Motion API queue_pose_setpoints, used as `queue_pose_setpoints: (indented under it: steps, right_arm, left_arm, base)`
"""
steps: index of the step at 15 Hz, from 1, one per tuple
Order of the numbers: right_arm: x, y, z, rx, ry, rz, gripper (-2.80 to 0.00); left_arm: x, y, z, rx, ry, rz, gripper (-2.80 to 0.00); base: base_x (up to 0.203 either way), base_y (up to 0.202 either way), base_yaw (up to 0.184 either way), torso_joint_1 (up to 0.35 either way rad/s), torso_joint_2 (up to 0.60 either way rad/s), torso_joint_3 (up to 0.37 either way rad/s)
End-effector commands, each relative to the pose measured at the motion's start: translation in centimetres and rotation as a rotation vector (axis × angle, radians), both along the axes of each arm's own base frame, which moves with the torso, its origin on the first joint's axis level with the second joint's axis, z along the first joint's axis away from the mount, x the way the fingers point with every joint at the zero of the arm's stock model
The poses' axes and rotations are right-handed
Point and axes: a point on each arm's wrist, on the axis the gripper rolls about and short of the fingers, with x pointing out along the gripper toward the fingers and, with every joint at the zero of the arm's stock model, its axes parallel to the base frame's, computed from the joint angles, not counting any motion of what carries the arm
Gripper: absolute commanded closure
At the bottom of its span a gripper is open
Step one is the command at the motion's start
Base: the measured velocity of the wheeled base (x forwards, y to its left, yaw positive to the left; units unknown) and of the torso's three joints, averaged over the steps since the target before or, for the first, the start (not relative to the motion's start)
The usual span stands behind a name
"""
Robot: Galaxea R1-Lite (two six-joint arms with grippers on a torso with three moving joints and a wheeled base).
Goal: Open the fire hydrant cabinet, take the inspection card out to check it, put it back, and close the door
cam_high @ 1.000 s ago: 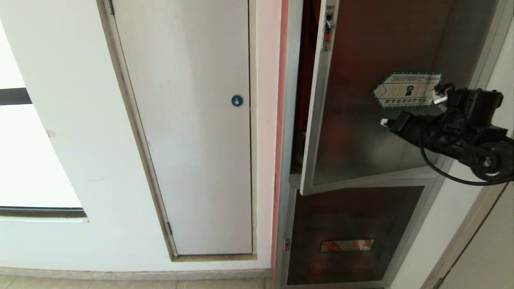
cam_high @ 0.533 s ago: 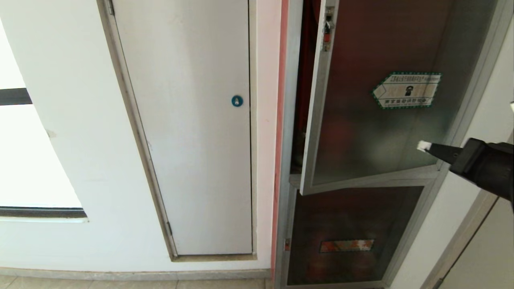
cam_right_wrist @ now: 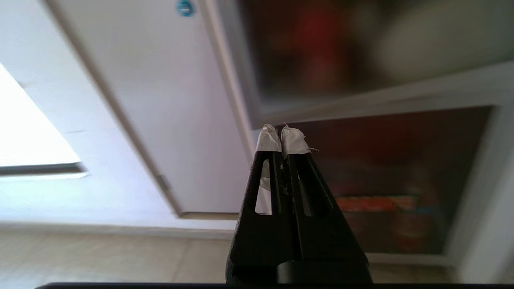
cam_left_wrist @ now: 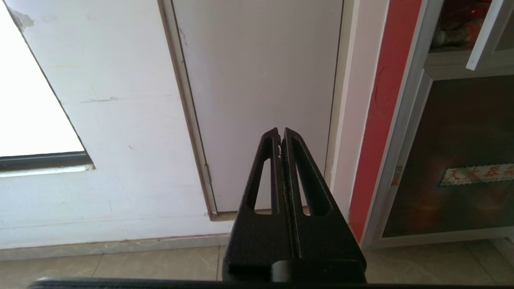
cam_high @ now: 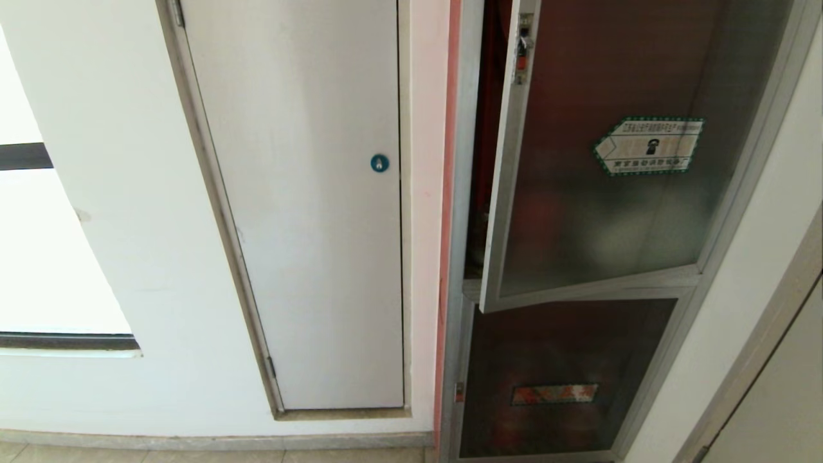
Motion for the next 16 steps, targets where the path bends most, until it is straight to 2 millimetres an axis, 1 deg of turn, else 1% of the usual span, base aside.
queue_pose_setpoints:
  steps: [1,4,6,8,11,13,16]
  right_arm:
    - [-3.6,-0.1,-1.2,-0.018,-0.082,-0.06,0.0]
    - [-4.3,0.0,-2.8,-0.074,-0.099,-0.067,0.0]
    - [-4.8,-0.1,-4.7,-0.12,-0.111,-0.08,0.0]
    - [-4.8,-0.2,-6.7,-0.148,-0.096,-0.126,0.0]
    - [-5.2,-0.2,-9.4,-0.205,-0.112,-0.143,0.0]
    - [-4.7,-0.2,-11.4,-0.254,-0.081,-0.143,0.0]
    - [-3.9,-0.2,-12.9,-0.271,-0.071,-0.146,0.0]
  left_arm:
    - [0.2,0.0,-0.6,0.001,0.022,0.0,0.0]
    - [0.2,0.0,-0.6,0.001,0.022,0.0,0.0]
    - [0.2,0.0,-0.6,0.001,0.022,0.0,0.0]
    - [0.2,0.0,-0.6,0.001,0.022,0.0,0.0]
    - [0.2,0.0,-0.6,0.001,0.022,0.0,0.0]
    - [0.2,0.0,-0.6,0.001,0.022,0.0,0.0]
    - [0.2,0.0,-0.6,0.001,0.021,0.0,0.0]
  base:
    - [0.0,0.0,0.0,0.0,0.0,0.0]
    - [0.0,0.0,0.0,0.0,0.0,0.0]
    - [0.0,0.0,0.0,0.0,0.0,0.0]
    - [0.0,0.0,0.0,0.0,0.0,0.0]
    - [0.0,0.0,0.0,0.0,0.0,0.0]
    - [0.0,0.0,0.0,0.0,0.0,0.0]
    - [0.0,0.0,0.0,0.0,0.0,0.0]
